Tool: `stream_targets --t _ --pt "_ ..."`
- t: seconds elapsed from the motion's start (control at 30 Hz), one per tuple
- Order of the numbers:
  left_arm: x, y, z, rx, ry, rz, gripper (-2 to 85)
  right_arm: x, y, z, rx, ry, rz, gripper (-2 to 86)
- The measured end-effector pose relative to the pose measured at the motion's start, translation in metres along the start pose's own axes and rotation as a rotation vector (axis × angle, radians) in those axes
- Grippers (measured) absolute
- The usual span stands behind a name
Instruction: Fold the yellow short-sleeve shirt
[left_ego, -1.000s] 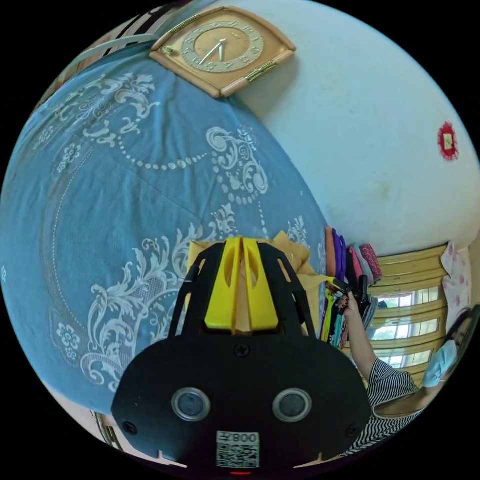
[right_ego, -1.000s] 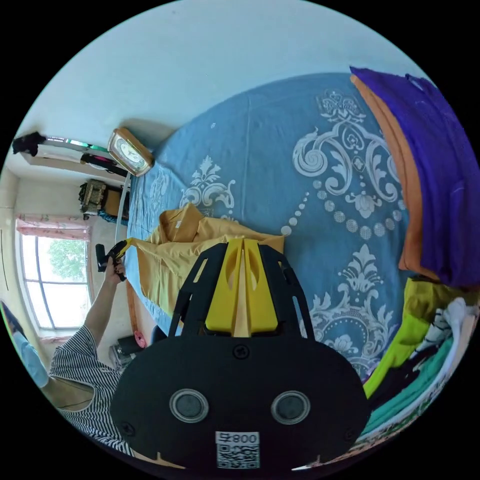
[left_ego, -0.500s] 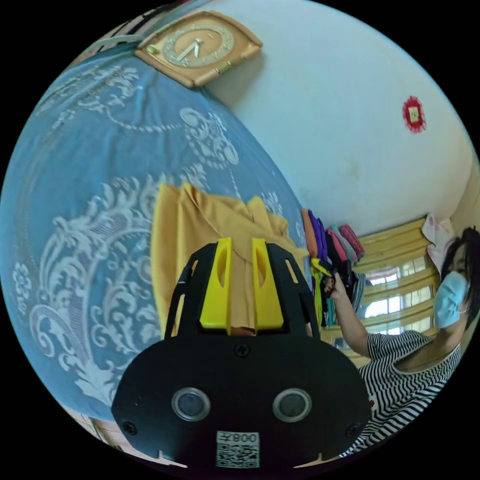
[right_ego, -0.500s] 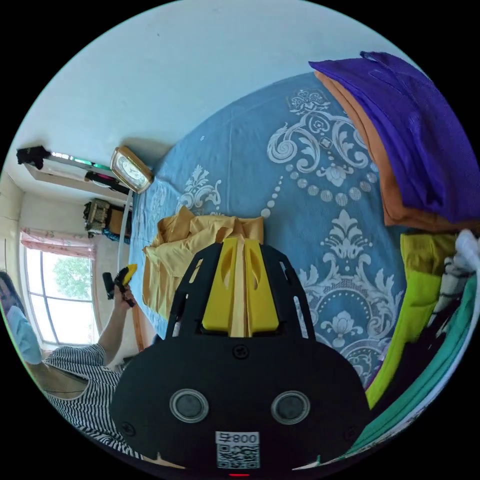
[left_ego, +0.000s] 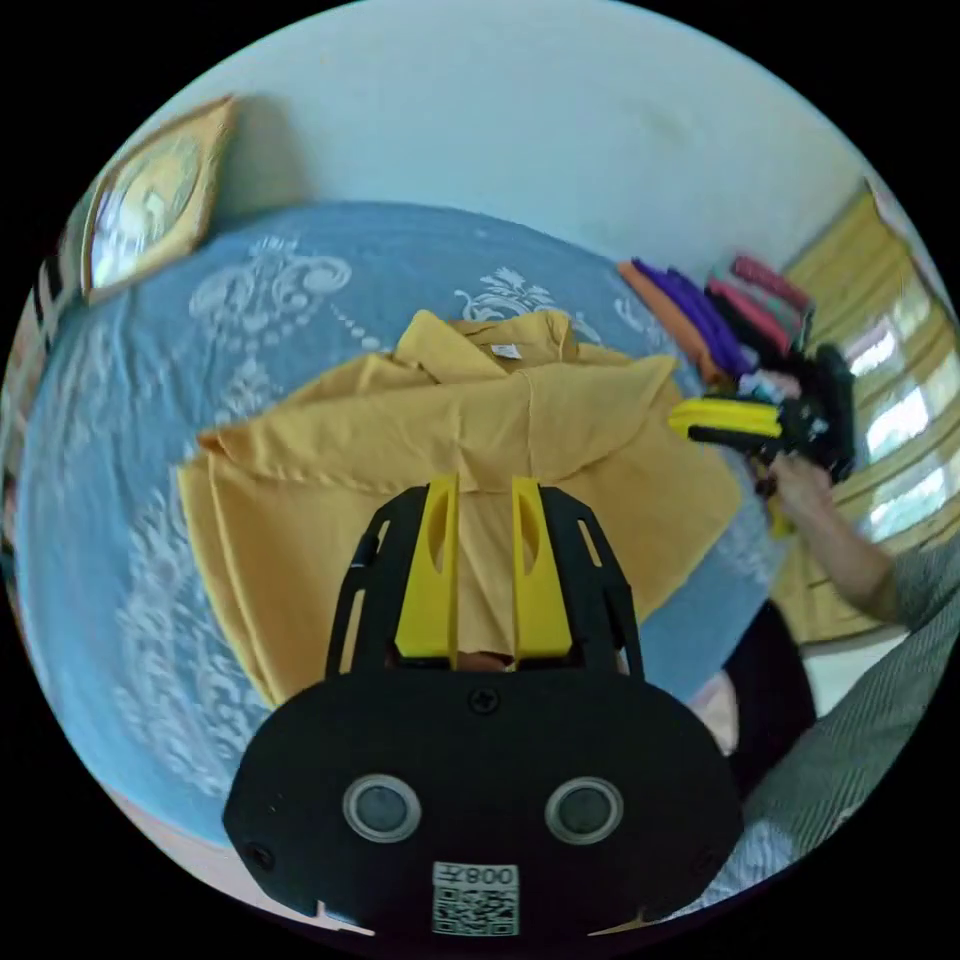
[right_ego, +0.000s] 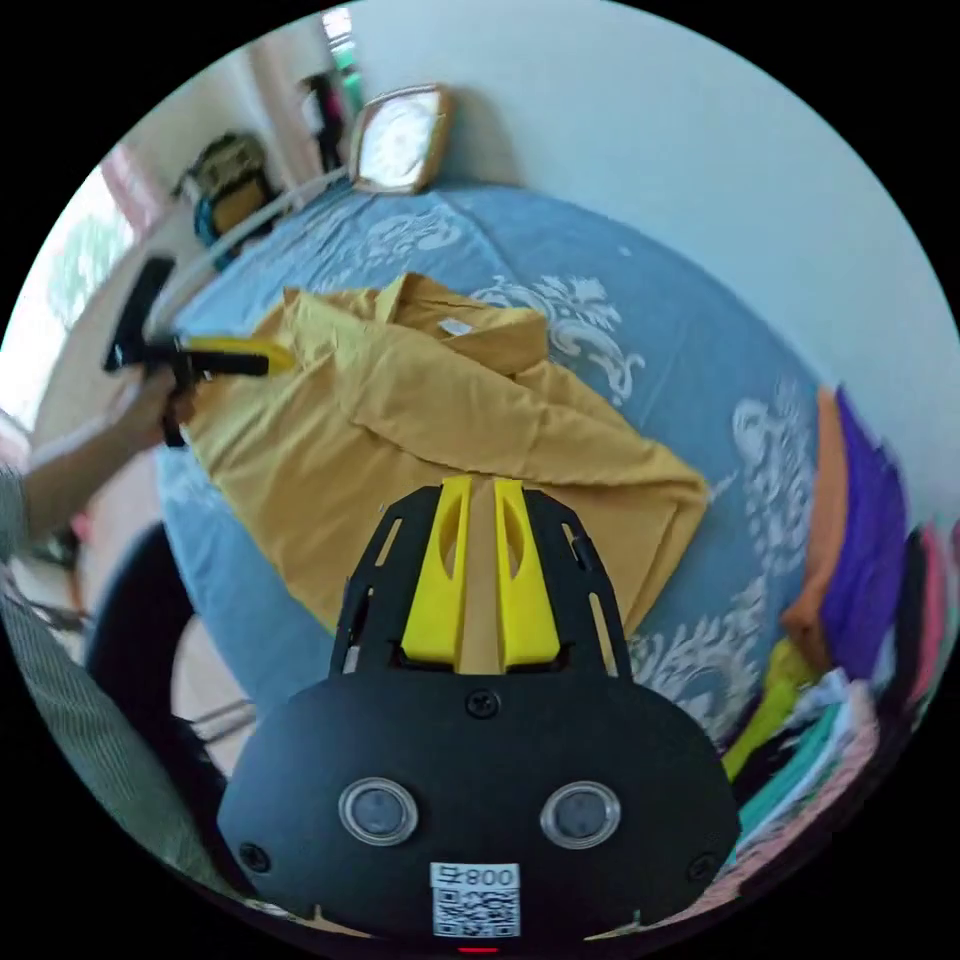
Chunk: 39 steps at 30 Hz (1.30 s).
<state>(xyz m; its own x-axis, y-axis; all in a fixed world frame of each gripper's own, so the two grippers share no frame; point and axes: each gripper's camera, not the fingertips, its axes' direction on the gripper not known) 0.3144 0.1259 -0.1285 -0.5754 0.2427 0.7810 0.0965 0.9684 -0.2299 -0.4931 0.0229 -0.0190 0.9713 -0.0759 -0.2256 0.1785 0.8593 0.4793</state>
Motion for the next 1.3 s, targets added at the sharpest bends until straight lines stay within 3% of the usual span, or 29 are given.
stream_targets --t 0.13,0.27,0.77,1.1,1.3 --pt "0.057 -0.049 -0.022 -0.08 -0.242 0.293 9.2 -0.097 -0.045 -0.01 0.02 0.259 -0.348 6.1" --pt "0.081 -0.081 -0.044 -0.121 -0.321 0.421 8.3 -0.134 -0.073 -0.012 -0.019 0.301 -0.454 5.9" --pt "0.065 -0.176 -0.174 -0.07 -0.362 0.378 0.3 -0.143 -0.175 -0.085 -0.002 0.321 -0.361 0.2" --pt "0.013 -0.246 -0.25 0.064 -0.348 0.326 0.2 -0.061 -0.261 -0.164 0.114 0.221 -0.227 0.2" --pt "-0.038 -0.294 -0.256 0.03 -0.32 0.219 0.4 0.013 -0.312 -0.174 0.099 0.112 -0.083 1.2"
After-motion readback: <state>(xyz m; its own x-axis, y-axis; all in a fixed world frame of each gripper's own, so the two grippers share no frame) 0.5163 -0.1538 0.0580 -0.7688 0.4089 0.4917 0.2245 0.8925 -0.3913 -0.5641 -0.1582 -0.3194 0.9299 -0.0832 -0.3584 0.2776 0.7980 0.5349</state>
